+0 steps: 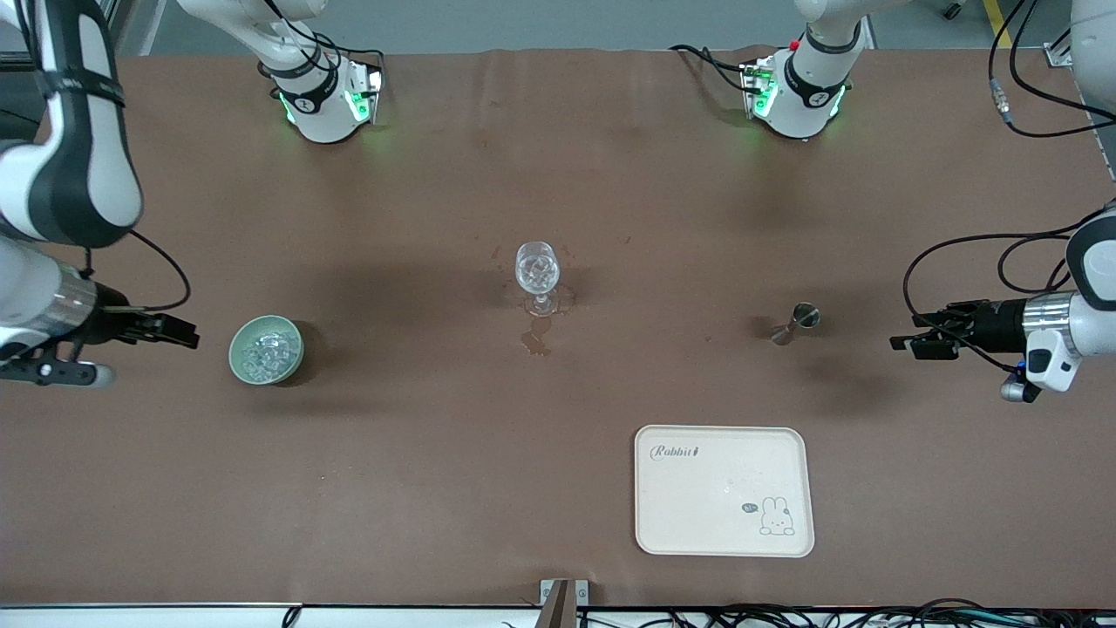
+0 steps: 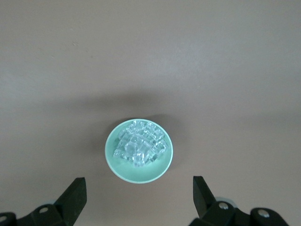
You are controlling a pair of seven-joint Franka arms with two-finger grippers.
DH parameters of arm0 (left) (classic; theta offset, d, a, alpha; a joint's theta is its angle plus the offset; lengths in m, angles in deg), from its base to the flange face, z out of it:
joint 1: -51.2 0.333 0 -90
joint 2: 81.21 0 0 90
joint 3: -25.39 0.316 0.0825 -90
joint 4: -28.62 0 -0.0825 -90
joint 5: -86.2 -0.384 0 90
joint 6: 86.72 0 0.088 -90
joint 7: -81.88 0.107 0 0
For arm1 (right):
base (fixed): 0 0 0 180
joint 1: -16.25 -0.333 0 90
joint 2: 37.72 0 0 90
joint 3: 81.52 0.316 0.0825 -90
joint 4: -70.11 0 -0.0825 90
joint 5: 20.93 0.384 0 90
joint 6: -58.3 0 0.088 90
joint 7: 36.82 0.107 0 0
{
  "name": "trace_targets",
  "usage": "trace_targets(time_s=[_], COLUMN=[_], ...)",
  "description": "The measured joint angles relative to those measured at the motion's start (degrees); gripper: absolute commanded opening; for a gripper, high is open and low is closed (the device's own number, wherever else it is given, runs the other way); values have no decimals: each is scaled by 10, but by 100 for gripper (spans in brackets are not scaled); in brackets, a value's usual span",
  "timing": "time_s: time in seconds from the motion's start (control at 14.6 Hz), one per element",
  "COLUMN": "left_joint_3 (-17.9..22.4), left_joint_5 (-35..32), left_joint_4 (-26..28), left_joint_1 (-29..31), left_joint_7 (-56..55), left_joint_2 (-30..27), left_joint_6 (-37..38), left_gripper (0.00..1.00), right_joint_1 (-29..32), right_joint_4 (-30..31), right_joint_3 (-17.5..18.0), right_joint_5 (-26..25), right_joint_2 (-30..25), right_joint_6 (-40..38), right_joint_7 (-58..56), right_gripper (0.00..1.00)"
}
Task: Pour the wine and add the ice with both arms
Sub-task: 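Grasp ice with the right gripper while the left gripper grasps the jigger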
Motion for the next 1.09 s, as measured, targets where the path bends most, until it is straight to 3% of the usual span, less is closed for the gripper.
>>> trace_targets(time_s=[0.27,0.55,0.89,1.09], left_joint_3=[-6,-7,-8,-9], left_joint_5=[69,120,195,216], left_joint_4=[-1,-2,-3,-6], left_joint_1=[0,4,1,1], left_joint_7=[-135,-162,-163,-168], left_joint_2=[54,87,140,159], left_joint_6=[1,31,35,35], left_gripper=[61,61,58,56], right_joint_1=[0,-4,-19,-19], right_joint_4=[78,167,179,180], right_joint_3=[0,4,9,8], right_joint_5=[0,0,1,1], right_joint_2=[25,45,62,62], right_joint_6=[101,234,253,252], right_joint_7=[-5,-6,-8,-26], right_gripper=[100,95,69,64])
